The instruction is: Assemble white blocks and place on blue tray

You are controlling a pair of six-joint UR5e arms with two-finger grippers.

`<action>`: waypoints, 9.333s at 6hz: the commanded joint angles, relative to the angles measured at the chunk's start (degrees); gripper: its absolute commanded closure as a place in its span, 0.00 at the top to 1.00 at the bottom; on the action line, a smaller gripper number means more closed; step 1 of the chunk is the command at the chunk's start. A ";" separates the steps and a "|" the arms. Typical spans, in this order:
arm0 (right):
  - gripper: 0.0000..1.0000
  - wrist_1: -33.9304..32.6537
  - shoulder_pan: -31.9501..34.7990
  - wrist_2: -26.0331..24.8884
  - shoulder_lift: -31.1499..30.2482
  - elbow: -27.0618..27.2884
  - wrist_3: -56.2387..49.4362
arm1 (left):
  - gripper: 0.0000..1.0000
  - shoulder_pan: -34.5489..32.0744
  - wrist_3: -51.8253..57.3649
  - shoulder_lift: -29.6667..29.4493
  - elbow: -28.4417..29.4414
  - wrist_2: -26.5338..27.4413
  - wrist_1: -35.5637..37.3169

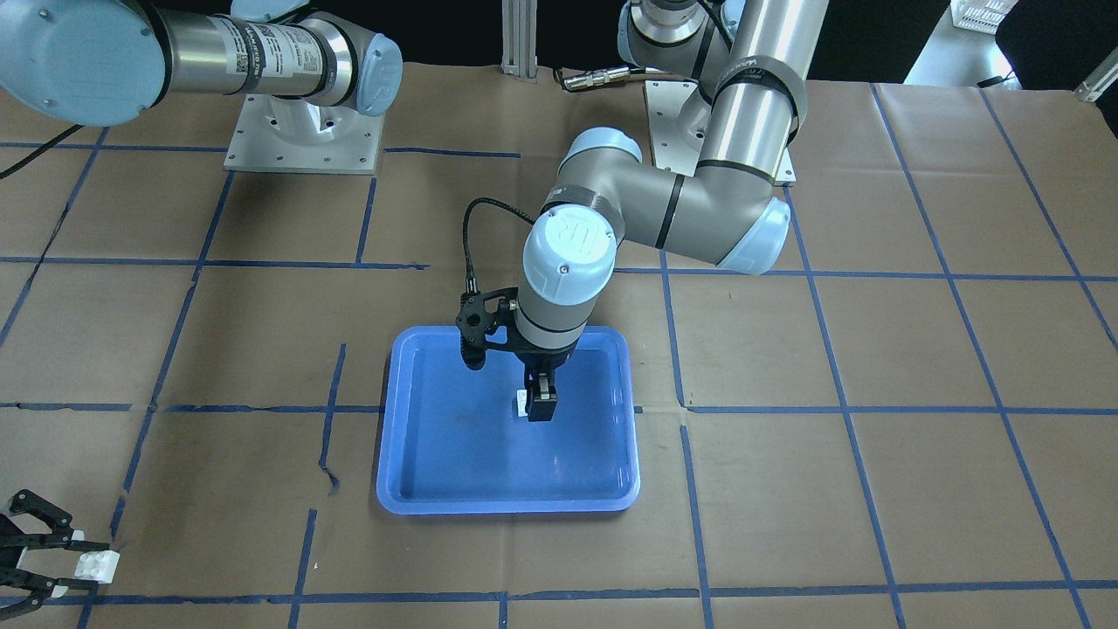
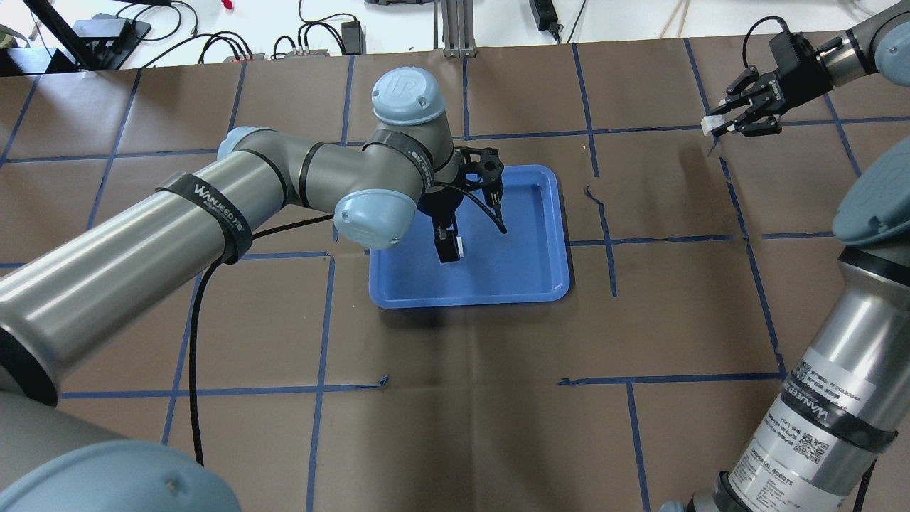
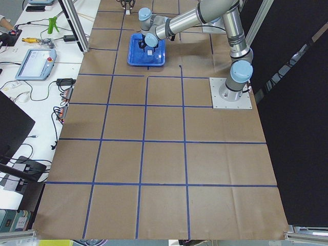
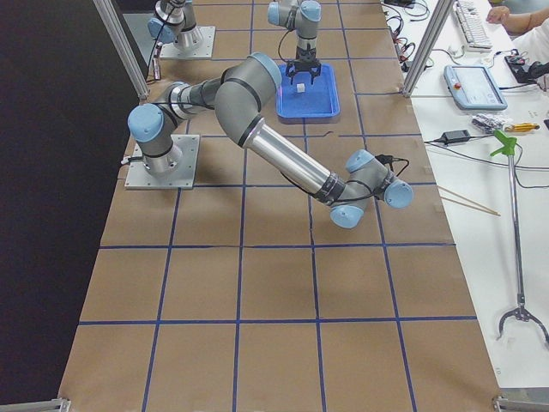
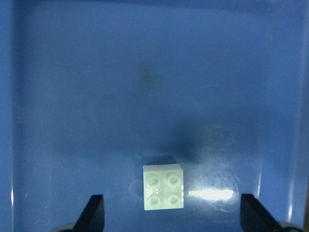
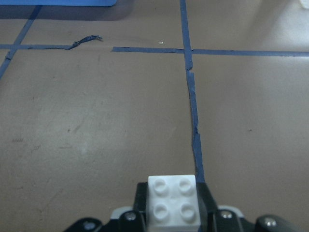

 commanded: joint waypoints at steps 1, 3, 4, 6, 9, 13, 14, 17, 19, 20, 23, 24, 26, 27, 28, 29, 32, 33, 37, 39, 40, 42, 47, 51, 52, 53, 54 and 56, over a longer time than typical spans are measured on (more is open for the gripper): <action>0.30 2.84 1.31 0.06 -5.52 4.39 0.52 | 1.00 2.48 0.02 8.88 4.19 0.33 -15.85; 0.30 1.56 7.00 0.76 -13.34 15.27 4.97 | 1.00 5.13 -1.89 15.14 10.09 1.90 -30.93; 0.30 -3.85 10.34 4.68 -16.07 19.67 9.53 | 1.00 5.14 -2.61 17.86 8.97 4.00 -32.97; 0.30 -9.32 17.37 7.62 -20.21 27.85 12.82 | 1.00 5.14 -18.49 19.89 6.42 9.78 -32.03; 0.30 -51.80 27.39 9.91 -22.52 48.65 39.59 | 1.00 9.15 -61.55 22.27 5.11 9.56 -21.33; 0.30 -72.90 29.62 9.73 -20.85 59.96 52.47 | 1.00 15.24 -68.41 26.76 4.74 7.81 -24.28; 0.30 -72.99 29.79 9.73 -20.41 59.97 52.47 | 1.00 15.24 -69.57 27.81 4.83 7.72 -28.38; 0.30 -73.25 31.02 9.82 -19.88 59.62 52.56 | 1.00 15.33 -69.67 28.35 4.66 7.45 -29.48; 0.30 -73.25 31.29 9.91 -18.92 59.45 53.08 | 1.00 15.42 -69.59 28.35 4.66 7.45 -29.39; 0.30 -73.25 31.55 9.91 -18.82 59.18 53.69 | 1.00 15.42 -69.59 28.35 4.66 7.45 -29.39; 0.30 -74.30 32.60 9.82 -18.65 58.48 55.81 | 1.00 15.42 -69.67 28.35 4.66 7.45 -29.21; 0.30 -74.30 32.69 9.82 -18.56 58.48 55.81 | 1.00 15.42 -69.67 28.35 4.66 7.45 -29.21; 0.30 -74.30 32.78 9.73 -18.47 58.48 55.81 | 1.00 15.42 -69.67 28.35 4.66 7.45 -29.21; 0.30 -74.30 32.78 9.73 -18.39 58.57 55.81 | 1.00 15.42 -69.67 28.35 4.66 7.45 -29.30; 0.30 -74.30 32.78 9.73 -18.38 58.65 55.81 | 1.00 15.42 -69.67 28.35 4.66 7.45 -29.30; 0.30 -74.30 32.78 9.73 -18.38 58.83 55.81 | 1.00 15.42 -69.67 28.35 4.66 7.45 -29.30; 0.30 -74.04 32.78 9.47 -18.47 58.92 55.90 | 1.00 15.42 -69.67 28.35 4.66 7.45 -29.30; 0.30 -73.95 32.87 9.47 -18.47 58.92 55.90 | 1.00 15.42 -69.67 28.35 4.66 7.45 -29.30; 0.41 -74.04 32.87 9.73 -18.47 58.92 55.90 | 1.00 15.42 -69.67 28.35 4.66 7.45 -29.21; 0.48 -74.04 32.87 9.82 -18.39 58.92 55.98 | 1.00 15.42 -69.76 28.35 4.66 7.45 -29.12; 0.49 -74.04 32.87 9.73 -18.47 58.92 55.98 | 1.00 15.42 -69.76 28.35 4.66 7.45 -29.04; 0.51 -74.04 32.87 9.73 -18.47 58.92 55.98 | 1.00 15.42 -69.85 28.35 4.66 7.45 -29.04; 1.00 -67.50 32.69 -1.22 -21.71 50.50 72.30 | 1.00 15.42 -69.85 28.35 4.66 7.45 -28.95; 1.00 -18.87 32.17 -28.25 -31.03 27.52 96.47 | 1.00 16.55 -69.67 28.08 5.27 7.19 -29.30; 1.00 -11.02 31.21 -32.76 -31.56 22.93 108.94 | 1.00 18.82 -69.06 27.30 6.32 3.71 -29.65; 1.00 -4.85 30.16 -36.46 -34.44 20.71 119.68 | 1.00 18.85 -69.23 27.20 5.72 4.19 -29.83; 1.00 -1.74 28.67 -37.98 -37.95 20.60 126.23 | 1.00 18.76 -69.50 27.12 5.62 6.29 -29.74; 1.00 3.20 28.65 -37.38 -43.67 21.29 134.52 | 1.00 18.67 -69.67 26.77 5.54 8.14 -29.74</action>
